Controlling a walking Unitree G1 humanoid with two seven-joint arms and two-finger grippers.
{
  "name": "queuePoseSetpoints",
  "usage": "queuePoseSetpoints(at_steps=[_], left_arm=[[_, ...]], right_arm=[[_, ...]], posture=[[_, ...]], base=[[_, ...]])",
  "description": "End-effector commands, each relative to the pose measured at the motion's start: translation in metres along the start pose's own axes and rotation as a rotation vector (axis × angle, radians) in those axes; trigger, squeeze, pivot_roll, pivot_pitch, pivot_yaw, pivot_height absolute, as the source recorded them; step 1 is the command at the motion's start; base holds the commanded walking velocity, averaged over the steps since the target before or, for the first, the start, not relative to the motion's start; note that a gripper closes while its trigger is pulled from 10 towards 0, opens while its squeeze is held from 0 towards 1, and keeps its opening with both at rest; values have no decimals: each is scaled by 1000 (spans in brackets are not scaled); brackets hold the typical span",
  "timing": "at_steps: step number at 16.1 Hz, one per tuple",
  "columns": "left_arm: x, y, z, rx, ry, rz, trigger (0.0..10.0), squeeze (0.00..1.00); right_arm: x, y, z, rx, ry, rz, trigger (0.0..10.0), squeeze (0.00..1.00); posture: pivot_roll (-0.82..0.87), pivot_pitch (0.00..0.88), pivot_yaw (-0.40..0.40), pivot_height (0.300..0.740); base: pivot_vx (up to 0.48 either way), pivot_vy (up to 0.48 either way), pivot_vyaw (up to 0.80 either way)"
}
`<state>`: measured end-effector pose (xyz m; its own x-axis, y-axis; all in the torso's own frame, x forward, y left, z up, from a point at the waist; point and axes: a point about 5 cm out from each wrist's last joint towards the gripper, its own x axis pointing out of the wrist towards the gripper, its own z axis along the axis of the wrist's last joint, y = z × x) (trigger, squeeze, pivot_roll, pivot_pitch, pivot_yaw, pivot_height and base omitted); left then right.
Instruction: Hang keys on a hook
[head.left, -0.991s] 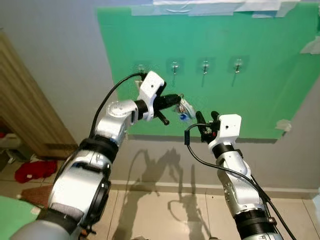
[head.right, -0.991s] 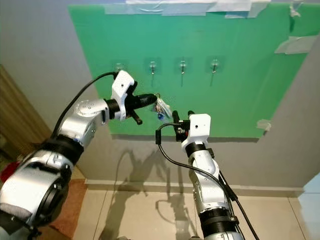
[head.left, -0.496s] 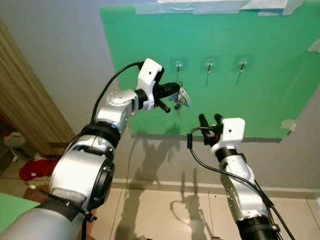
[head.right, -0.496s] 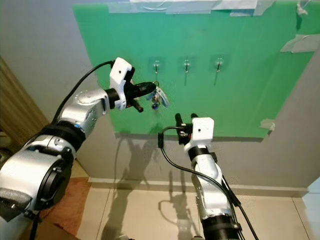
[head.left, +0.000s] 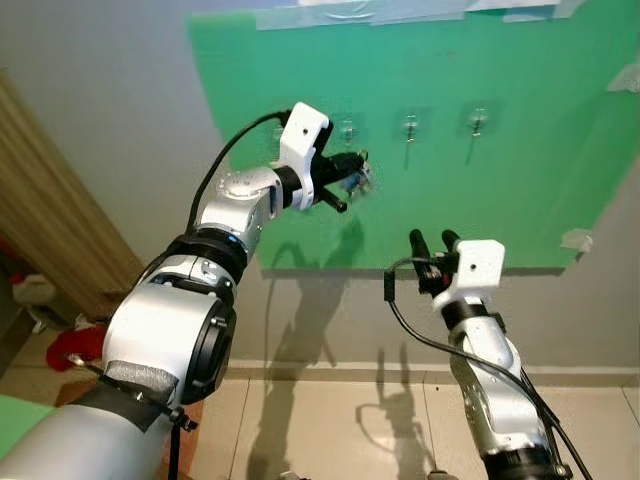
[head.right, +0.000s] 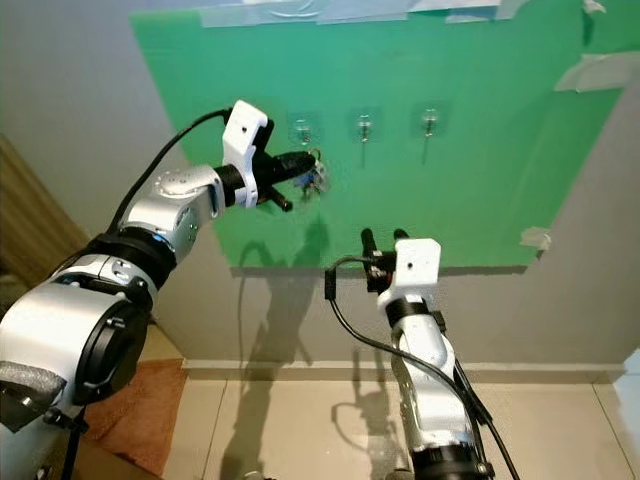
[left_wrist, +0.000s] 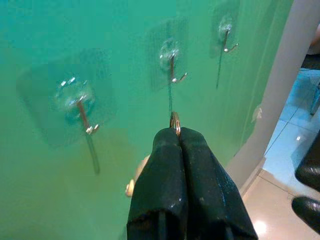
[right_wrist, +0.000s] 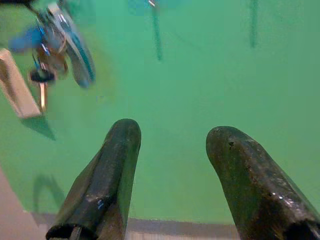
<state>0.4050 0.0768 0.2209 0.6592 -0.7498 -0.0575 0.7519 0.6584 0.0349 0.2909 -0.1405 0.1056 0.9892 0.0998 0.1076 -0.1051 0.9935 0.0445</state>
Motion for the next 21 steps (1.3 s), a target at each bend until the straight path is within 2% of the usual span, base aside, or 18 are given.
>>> queuePoseSetpoints(at_steps=[1,4,8,12,16,20,21], left_arm=[[0,3,9,19,-16,17,0,0],[0,6,12,15,-26,59,0,0],[-8,21,11,-27,-46,221,0,0],[-15,30,9,-55,-46,301,0,0],[-23,38,-1,-147,-48,379,0,0],[-25,39,-11,-281,-62,413,0,0],[-25,39,-12,-291,-62,413,0,0]], right_arm=[[0,1,3,-3,-8,-2,10000,0],[-2,1,5,-5,-6,-6,10000,0],[-7,-2,5,-10,3,-18,10000,0],[-11,-3,5,-14,14,-22,10000,0],[-14,-3,5,-16,24,-23,10000,0],[-14,-3,5,-13,33,-21,10000,0],[-15,-3,5,-13,34,-21,10000,0]], posture=[[-334,0,197,707],[-347,0,203,707],[-362,0,202,707],[-375,0,201,707],[-378,0,200,707],[-375,0,198,707],[-375,0,198,707]], base=[[0,0,0],[0,0,0],[0,0,0],[0,0,0],[0,0,0],[0,0,0],[0,0,0]])
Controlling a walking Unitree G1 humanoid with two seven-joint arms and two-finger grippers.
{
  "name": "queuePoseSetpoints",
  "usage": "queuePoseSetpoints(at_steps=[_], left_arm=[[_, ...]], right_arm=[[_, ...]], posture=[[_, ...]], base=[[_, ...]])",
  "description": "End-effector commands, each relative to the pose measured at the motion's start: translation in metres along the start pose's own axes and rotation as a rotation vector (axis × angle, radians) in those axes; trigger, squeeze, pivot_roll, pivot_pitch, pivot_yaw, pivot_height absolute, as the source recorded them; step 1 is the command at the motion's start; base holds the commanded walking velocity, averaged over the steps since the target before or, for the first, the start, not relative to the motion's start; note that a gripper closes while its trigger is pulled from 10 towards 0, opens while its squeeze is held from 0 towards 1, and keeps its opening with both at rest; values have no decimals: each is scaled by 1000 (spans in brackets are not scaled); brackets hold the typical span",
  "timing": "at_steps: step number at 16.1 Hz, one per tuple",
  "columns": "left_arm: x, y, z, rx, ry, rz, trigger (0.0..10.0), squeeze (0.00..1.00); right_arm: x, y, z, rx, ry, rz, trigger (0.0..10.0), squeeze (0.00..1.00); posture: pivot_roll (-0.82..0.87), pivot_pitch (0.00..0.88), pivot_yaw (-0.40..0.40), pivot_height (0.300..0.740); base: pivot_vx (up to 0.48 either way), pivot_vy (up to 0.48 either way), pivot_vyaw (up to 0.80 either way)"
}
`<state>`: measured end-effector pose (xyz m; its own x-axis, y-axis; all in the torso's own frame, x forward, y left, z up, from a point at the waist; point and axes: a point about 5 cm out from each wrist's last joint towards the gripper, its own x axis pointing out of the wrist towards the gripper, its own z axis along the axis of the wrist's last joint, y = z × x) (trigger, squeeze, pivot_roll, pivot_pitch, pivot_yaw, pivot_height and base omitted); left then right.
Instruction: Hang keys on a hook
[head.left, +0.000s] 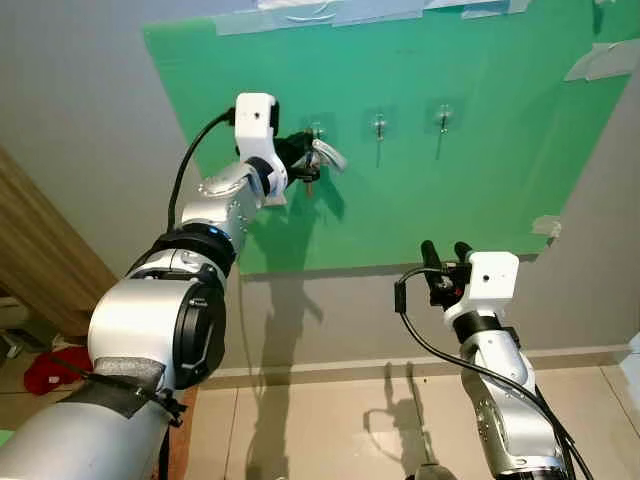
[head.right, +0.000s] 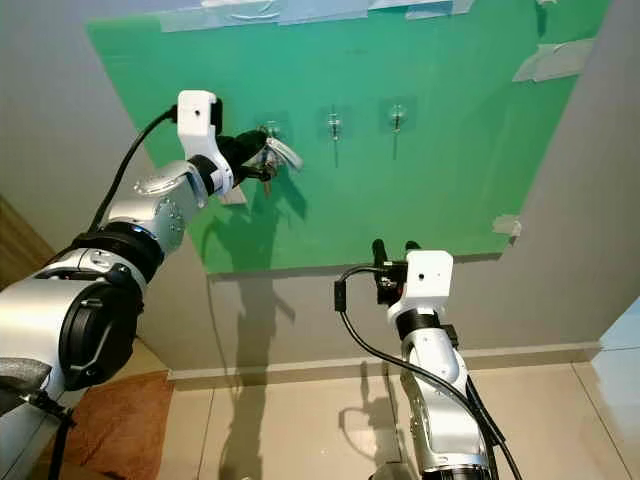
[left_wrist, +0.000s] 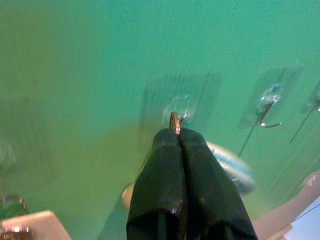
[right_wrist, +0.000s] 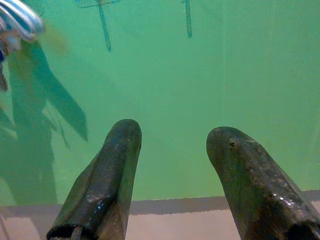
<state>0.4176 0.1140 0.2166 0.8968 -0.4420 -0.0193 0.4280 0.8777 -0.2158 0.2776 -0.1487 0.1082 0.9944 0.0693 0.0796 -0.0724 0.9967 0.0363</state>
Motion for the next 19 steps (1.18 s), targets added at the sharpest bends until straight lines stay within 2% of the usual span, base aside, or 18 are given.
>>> queuePoseSetpoints(at_steps=[1,2,6,8,11,12,19], left_arm=[[-4,8,-5,-29,16,29,0,0],[-4,8,-7,-48,18,25,0,0],[-5,10,-5,-7,10,40,0,0],[-9,17,-9,-28,5,77,0,0],[-11,20,-12,-8,14,94,0,0],[-10,19,-10,25,14,92,0,0],[-4,9,-2,101,-3,57,0,0]], right_arm=[[-1,3,1,-2,7,13,10000,0],[-1,4,0,-2,8,15,10000,0],[3,4,-1,-4,16,23,10000,0],[4,7,-2,-2,21,29,10000,0],[5,8,-2,-3,20,36,10000,0],[5,9,-2,-3,20,39,10000,0],[5,10,-2,3,17,30,10000,0]], posture=[[-374,0,197,707],[-373,0,195,707],[-365,0,192,707],[-358,0,190,707],[-354,0,186,707],[-353,0,185,707],[-353,0,197,707]], base=[[0,0,0],[0,0,0],[0,0,0],[0,0,0],[0,0,0],[0,0,0],[0,0,0]])
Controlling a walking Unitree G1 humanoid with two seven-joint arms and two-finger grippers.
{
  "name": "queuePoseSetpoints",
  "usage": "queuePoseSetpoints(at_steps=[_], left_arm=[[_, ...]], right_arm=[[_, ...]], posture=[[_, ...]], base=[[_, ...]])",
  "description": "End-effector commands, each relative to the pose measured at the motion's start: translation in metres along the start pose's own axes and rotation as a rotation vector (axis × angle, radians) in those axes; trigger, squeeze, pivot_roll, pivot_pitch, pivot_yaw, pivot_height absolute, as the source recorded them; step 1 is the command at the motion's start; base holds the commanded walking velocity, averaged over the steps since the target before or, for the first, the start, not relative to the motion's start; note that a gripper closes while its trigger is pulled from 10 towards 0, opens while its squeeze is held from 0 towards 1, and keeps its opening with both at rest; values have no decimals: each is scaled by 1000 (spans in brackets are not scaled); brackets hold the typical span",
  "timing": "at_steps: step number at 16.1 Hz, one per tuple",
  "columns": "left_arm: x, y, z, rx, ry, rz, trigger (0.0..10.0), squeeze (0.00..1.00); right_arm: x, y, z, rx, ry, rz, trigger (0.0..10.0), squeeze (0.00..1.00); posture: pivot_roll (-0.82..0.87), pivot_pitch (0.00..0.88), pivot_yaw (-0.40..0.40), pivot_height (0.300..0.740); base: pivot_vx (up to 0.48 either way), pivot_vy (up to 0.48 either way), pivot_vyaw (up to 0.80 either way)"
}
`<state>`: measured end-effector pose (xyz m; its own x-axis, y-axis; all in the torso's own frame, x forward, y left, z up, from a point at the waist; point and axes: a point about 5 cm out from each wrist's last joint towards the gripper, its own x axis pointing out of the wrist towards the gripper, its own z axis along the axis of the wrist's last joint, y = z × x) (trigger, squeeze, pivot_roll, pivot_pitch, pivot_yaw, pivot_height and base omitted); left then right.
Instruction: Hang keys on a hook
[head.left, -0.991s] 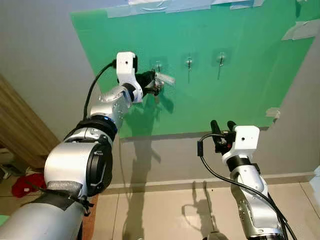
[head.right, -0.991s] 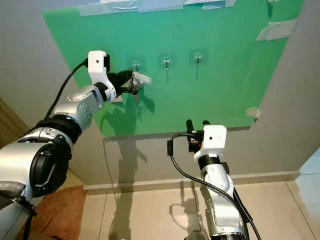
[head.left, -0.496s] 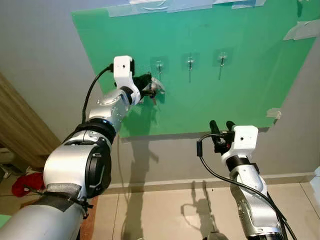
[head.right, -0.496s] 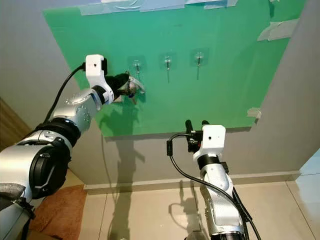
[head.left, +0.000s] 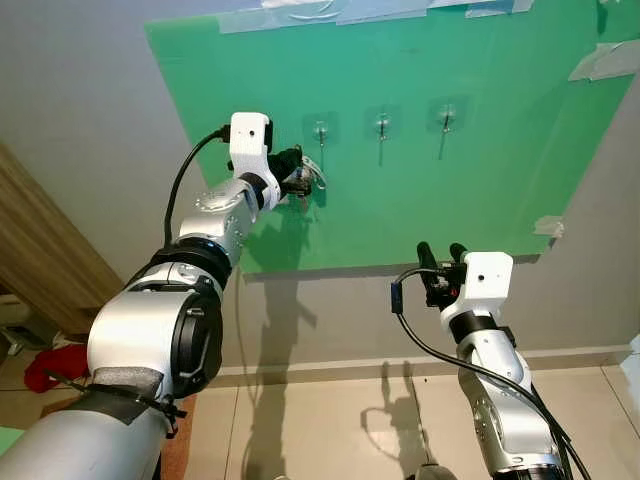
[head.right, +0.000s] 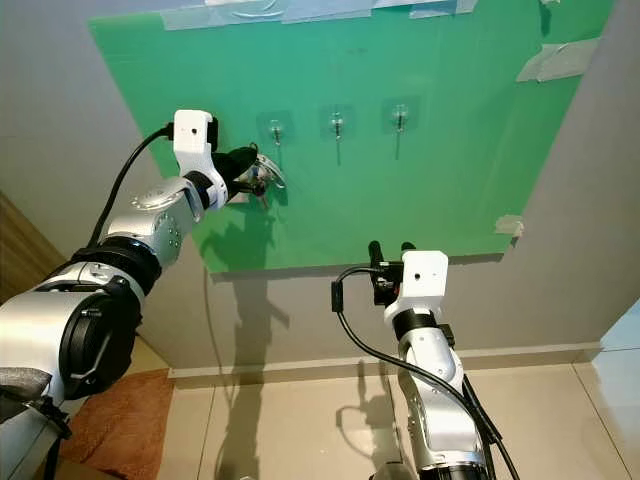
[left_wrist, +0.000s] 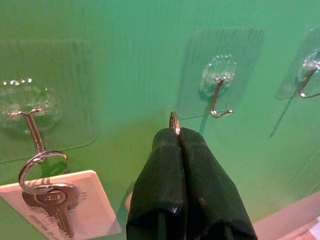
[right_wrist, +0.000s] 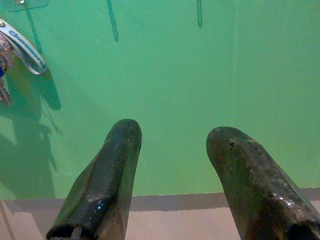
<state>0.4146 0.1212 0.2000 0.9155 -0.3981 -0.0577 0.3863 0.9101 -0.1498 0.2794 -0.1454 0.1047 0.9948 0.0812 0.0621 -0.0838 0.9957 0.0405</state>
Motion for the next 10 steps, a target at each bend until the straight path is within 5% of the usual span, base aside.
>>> queuePoseSetpoints(at_steps=[1,10], left_arm=[[1,0,14,41,-34,1,0,0],[8,-13,28,153,-48,-22,0,0]], right_arm=[[3,7,2,-2,-1,18,10000,0],[6,8,2,5,-7,9,10000,0]], posture=[[-353,0,198,707],[-353,0,213,707]], base=[[0,0,0],[0,0,0]])
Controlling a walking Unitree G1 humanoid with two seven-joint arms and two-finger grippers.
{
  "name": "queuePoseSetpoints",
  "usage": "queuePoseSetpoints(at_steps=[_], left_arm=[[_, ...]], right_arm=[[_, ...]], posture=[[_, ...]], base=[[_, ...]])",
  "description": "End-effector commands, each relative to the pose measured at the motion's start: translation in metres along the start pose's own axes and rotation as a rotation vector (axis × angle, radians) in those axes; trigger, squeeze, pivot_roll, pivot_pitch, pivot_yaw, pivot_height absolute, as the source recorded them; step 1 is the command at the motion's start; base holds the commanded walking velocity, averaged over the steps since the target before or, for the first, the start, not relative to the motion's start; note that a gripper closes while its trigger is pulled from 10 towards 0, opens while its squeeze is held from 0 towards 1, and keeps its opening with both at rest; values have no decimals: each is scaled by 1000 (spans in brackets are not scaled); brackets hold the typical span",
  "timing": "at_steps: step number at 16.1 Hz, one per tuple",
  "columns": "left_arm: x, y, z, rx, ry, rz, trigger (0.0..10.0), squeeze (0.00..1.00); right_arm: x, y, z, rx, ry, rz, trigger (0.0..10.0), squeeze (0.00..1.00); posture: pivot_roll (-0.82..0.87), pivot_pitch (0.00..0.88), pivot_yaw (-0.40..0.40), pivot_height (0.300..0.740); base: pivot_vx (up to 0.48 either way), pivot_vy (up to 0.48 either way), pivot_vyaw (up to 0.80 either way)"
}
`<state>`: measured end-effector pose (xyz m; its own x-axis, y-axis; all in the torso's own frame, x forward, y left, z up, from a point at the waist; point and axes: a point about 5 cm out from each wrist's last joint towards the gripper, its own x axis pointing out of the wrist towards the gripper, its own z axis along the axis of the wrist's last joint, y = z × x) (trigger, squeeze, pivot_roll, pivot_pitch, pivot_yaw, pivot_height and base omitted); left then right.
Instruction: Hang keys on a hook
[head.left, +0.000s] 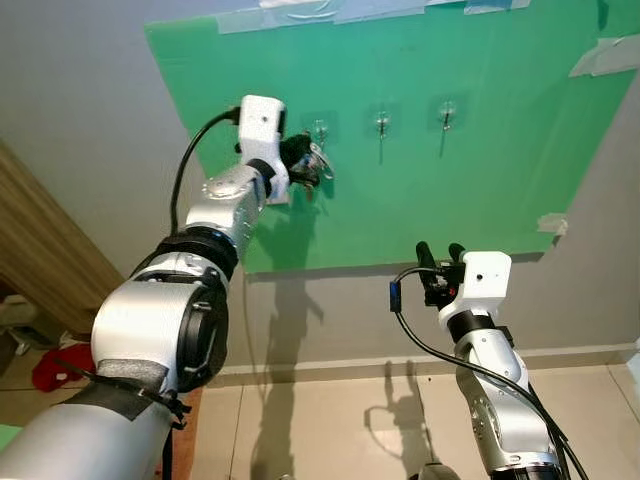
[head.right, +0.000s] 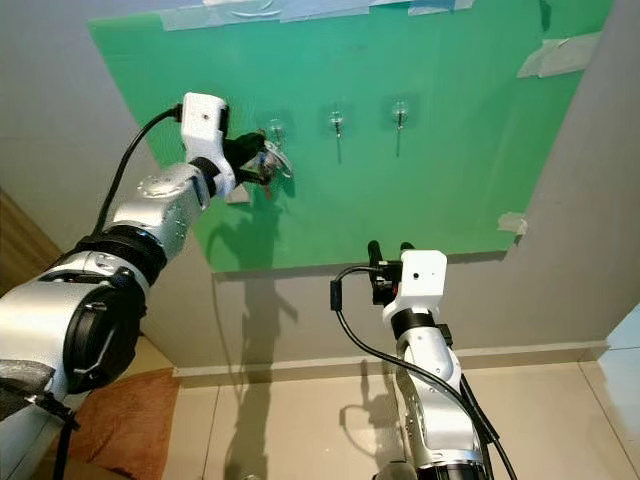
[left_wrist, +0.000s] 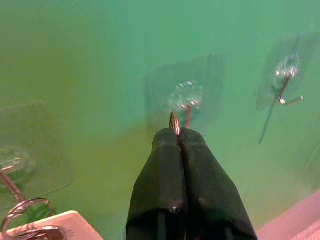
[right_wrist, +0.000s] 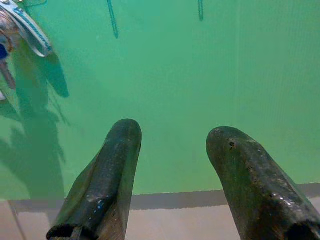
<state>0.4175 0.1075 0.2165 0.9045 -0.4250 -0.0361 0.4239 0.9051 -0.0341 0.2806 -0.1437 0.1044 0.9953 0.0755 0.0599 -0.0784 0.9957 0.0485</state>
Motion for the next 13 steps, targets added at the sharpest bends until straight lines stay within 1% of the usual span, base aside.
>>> queuePoseSetpoints(at_steps=[1,3,4,6,8,10,11,12,13], left_arm=[[1,1,11,70,-18,5,0,0],[3,-4,6,159,15,-4,0,0],[3,-5,5,166,20,-5,0,0],[2,-5,1,249,49,-2,0,0],[3,-6,2,292,55,2,0,0],[3,-5,3,280,48,16,0,0],[3,-3,5,208,33,40,0,0],[3,-1,6,171,25,53,0,0],[2,0,6,166,25,57,0,0]], right_arm=[[4,6,3,-2,-9,14,10000,0],[4,6,2,-1,-8,12,10000,0],[3,6,2,0,-8,12,10000,0],[3,6,2,0,-7,9,10000,0],[3,7,2,1,-5,9,10000,0],[2,7,2,1,-5,9,10000,0],[2,7,2,1,-4,9,10000,0],[2,7,2,0,-4,9,10000,0],[2,7,1,0,-4,9,10000,0]], posture=[[-353,0,215,707],[-353,0,217,707],[-353,0,218,707],[-353,0,219,707],[-354,0,220,707],[-355,0,220,707],[-356,0,221,707],[-356,0,221,707],[-356,0,222,707]], base=[[0,0,0],[0,0,0],[0,0,0],[0,0,0],[0,0,0],[0,0,0],[0,0,0],[0,0,0],[0,0,0]])
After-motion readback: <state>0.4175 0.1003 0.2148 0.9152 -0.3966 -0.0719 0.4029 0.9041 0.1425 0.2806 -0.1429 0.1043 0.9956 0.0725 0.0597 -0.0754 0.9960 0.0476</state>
